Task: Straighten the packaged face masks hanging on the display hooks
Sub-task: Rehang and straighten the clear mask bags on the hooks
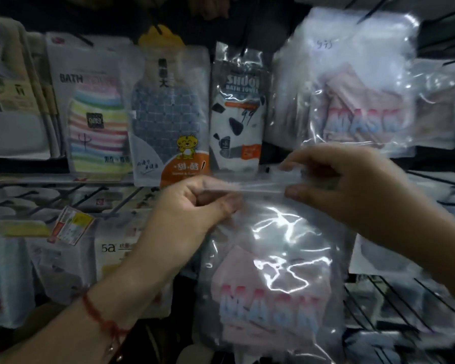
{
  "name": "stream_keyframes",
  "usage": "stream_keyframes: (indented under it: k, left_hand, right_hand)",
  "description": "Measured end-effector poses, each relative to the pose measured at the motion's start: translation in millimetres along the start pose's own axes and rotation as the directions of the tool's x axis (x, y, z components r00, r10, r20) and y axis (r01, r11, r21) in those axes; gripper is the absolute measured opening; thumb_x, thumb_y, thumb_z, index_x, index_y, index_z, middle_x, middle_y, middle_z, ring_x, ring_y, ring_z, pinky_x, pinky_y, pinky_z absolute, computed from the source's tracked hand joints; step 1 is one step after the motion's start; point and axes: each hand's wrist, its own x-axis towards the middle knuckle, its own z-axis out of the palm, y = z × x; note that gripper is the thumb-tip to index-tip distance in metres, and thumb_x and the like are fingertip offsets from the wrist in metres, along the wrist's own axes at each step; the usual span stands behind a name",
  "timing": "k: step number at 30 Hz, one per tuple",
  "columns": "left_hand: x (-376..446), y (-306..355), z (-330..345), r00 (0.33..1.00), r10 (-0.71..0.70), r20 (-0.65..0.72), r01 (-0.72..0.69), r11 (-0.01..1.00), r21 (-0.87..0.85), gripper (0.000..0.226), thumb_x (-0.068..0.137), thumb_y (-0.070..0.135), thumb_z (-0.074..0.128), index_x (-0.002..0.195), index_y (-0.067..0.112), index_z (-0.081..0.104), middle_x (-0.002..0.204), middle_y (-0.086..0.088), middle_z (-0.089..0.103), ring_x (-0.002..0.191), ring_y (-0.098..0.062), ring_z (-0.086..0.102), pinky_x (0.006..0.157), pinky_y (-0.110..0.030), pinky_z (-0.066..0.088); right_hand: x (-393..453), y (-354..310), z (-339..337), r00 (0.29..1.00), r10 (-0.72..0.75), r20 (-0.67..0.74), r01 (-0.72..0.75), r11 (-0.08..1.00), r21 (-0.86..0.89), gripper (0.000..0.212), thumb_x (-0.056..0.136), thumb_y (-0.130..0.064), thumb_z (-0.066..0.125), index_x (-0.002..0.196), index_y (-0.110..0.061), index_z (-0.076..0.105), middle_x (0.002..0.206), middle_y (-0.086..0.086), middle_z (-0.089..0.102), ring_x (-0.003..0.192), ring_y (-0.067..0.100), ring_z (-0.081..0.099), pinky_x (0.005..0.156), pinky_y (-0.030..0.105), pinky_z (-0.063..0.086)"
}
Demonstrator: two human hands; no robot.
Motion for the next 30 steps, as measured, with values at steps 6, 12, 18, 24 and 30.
stream_keyframes:
  k: [6, 12, 18, 24, 30]
  left_hand:
    - [30, 46, 18, 0.98, 0.04, 0.195, -0.083, 0.972, 0.218, 0.033, 0.072, 0.043, 0.067, 0.076, 0.01, 0.069, 0.065, 0.0, 0.071, 0.055, -0.01, 0.066, 0.047, -0.02, 0.05]
    - [61, 85, 39, 0.926, 0.056, 0.374, -0.208, 0.902, 0.378, 0.026, 0.087, 0.032, 0.06, 0.096, 0.014, 0.076, 0.086, 0.0, 0.078, 0.066, -0.011, 0.068, 0.055, -0.021, 0.055]
    - [85, 99, 73, 0.905, 0.25, 0.345, -0.399, 0.781, 0.481, 0.011, 0.087, 0.02, 0.071, 0.098, 0.023, 0.072, 0.078, -0.003, 0.074, 0.06, -0.026, 0.069, 0.05, -0.029, 0.058]
    - [111, 107, 92, 0.831, 0.412, 0.374, -0.555, 0.562, 0.613, 0.04, 0.099, 0.015, 0.058, 0.125, 0.046, 0.056, 0.086, 0.006, 0.064, 0.062, -0.015, 0.064, 0.056, -0.036, 0.058]
    - [135, 116, 114, 0.734, 0.564, 0.378, -0.658, 0.454, 0.601, 0.049, 0.098, 0.009, 0.055, 0.135, 0.041, 0.057, 0.084, 0.009, 0.066, 0.059, -0.017, 0.059, 0.055, -0.028, 0.05]
  right_hand:
    - [11, 17, -52, 0.99, 0.052, 0.13, -0.049, 0.998, -0.027, 0.018, 0.079, -0.041, 0.069, 0.095, -0.048, 0.068, 0.075, -0.012, 0.069, 0.062, 0.005, 0.063, 0.065, 0.025, 0.057]
    - [14, 43, -101, 0.996, 0.066, 0.057, -0.061, 0.995, -0.081, 0.024, 0.086, -0.026, 0.071, 0.097, -0.046, 0.069, 0.076, -0.022, 0.071, 0.068, -0.005, 0.066, 0.072, 0.016, 0.054]
    - [6, 65, -135, 0.998, -0.002, -0.057, -0.013, 0.967, -0.256, 0.032, 0.086, -0.029, 0.069, 0.108, -0.051, 0.068, 0.09, -0.025, 0.069, 0.075, -0.003, 0.065, 0.08, 0.025, 0.055]
    - [-2, 92, -158, 0.969, -0.173, -0.177, 0.079, 0.893, -0.442, 0.029, 0.088, -0.025, 0.062, 0.113, -0.037, 0.071, 0.097, -0.017, 0.065, 0.07, -0.005, 0.054, 0.07, 0.027, 0.05]
    - [13, 103, -150, 0.964, -0.257, -0.075, 0.19, 0.854, -0.485, 0.015, 0.091, -0.025, 0.053, 0.095, -0.031, 0.066, 0.114, -0.009, 0.07, 0.098, 0.019, 0.068, 0.087, 0.039, 0.055]
